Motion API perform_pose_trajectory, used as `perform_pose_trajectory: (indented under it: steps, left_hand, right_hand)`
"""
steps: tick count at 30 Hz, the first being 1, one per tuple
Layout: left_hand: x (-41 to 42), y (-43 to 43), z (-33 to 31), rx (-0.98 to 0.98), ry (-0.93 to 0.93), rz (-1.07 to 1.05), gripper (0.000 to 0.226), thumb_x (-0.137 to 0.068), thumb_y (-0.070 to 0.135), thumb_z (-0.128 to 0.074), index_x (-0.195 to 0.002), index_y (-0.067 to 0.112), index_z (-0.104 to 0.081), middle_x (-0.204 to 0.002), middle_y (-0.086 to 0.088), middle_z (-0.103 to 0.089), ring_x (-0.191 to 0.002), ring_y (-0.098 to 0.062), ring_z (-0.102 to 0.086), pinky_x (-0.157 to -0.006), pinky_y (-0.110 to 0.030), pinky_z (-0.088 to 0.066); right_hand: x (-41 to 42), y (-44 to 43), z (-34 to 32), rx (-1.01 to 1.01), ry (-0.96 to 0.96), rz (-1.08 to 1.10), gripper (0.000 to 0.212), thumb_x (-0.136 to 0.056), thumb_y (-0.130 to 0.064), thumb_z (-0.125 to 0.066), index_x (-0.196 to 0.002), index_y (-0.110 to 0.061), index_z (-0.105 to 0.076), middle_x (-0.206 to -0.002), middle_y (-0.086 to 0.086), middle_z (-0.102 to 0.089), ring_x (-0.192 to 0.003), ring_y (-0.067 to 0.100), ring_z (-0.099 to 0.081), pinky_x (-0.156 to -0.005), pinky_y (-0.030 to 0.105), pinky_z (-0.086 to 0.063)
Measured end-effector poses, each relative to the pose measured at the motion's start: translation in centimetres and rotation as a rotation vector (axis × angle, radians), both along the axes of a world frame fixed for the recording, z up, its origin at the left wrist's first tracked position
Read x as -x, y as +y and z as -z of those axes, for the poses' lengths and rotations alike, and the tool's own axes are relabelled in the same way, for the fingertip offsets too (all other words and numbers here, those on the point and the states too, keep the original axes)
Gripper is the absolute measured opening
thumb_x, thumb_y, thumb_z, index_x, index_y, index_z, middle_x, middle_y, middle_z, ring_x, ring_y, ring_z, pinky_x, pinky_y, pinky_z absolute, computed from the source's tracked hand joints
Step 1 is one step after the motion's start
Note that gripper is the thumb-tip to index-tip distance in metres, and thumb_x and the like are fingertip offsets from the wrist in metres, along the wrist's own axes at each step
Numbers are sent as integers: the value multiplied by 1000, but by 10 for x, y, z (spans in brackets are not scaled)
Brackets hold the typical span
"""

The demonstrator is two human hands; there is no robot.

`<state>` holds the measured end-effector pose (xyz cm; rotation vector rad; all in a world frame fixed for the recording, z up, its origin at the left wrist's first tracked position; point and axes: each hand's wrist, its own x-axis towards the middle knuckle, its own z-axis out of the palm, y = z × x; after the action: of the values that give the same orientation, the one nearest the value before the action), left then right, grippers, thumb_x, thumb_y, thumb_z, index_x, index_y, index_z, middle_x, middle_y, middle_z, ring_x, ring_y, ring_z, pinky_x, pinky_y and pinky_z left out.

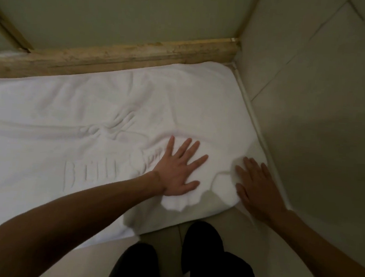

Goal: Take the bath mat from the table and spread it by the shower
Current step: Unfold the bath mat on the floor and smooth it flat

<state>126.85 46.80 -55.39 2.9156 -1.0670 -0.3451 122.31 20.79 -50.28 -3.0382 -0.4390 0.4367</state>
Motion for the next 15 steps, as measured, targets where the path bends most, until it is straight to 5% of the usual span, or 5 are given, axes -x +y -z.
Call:
perform_pose_trajectory:
  steps: [3,7,11,15]
  left_hand:
    - [1,-1,0,-4,15,-2,77,-89,67,-19,-154,29,0,-161,-17,6,-147,-36,12,-109,-68,6]
    - [3,-21,-4,-10,61,-66,83,-85,65,-22,-153,20,-7,-159,-22,9,-145,-40,16,-108,-68,9]
    - [15,-63,-12,105,104,7,80,-89,60,-32,-154,19,-8,-161,-17,6,-146,-37,14,-111,-64,10]
    - [31,-97,-12,144,74,207,76,-90,61,-28,-153,22,-16,-160,-16,-14,-146,-40,-5,-111,-67,2]
  right_hand:
    - [1,1,-4,-38,-28,36,55,-90,-31,-32,-127,4,-55,-139,31,-42,-130,47,-39,-108,59,-29]
    - [9,-10,-11,-149,-83,195,48,-83,-2,-57,-131,5,-49,-141,32,-37,-132,46,-37,-109,53,-32]
    - [24,-28,-19,-103,-85,229,27,-78,0,-59,-105,2,-62,-108,24,-59,-99,42,-56,-84,46,-49]
    - [30,-33,-18,49,-93,162,10,-72,-5,-70,-76,-6,-60,-78,15,-60,-72,35,-57,-61,40,-47]
